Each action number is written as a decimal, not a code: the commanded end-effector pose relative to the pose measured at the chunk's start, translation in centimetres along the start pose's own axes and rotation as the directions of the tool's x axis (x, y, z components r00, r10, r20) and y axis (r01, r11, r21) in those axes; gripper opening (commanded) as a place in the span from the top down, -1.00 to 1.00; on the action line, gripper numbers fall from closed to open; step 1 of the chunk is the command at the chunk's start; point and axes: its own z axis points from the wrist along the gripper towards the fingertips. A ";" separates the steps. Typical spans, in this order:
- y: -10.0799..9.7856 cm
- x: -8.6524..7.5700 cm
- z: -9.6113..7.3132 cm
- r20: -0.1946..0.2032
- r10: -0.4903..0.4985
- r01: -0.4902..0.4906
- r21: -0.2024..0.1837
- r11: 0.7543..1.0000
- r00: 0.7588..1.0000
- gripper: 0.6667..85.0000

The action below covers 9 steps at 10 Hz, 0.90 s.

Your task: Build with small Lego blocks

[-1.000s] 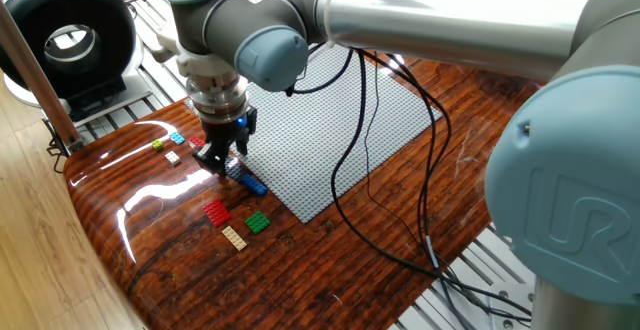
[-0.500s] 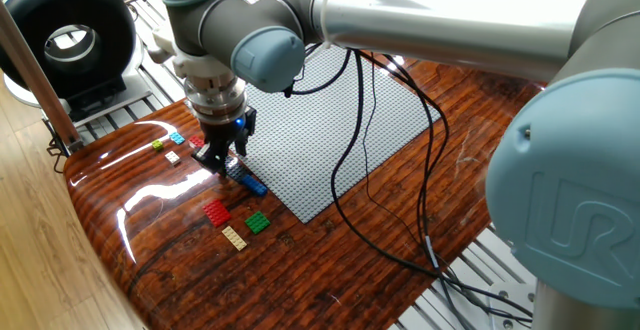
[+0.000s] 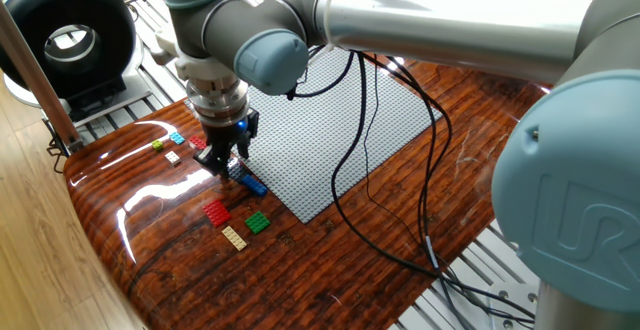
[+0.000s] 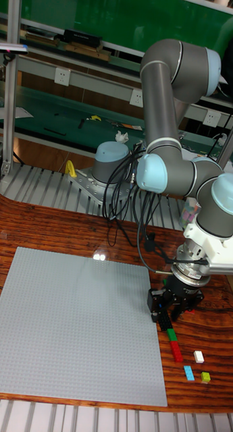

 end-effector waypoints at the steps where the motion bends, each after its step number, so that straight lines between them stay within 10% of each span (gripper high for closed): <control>1: 0.7 0.0 0.0 0.002 0.033 -0.033 -0.016 0.999 0.999 -0.20; 9: 0.1 -0.9 0.3 0.028 0.028 -0.028 -0.003 1.000 0.999 0.06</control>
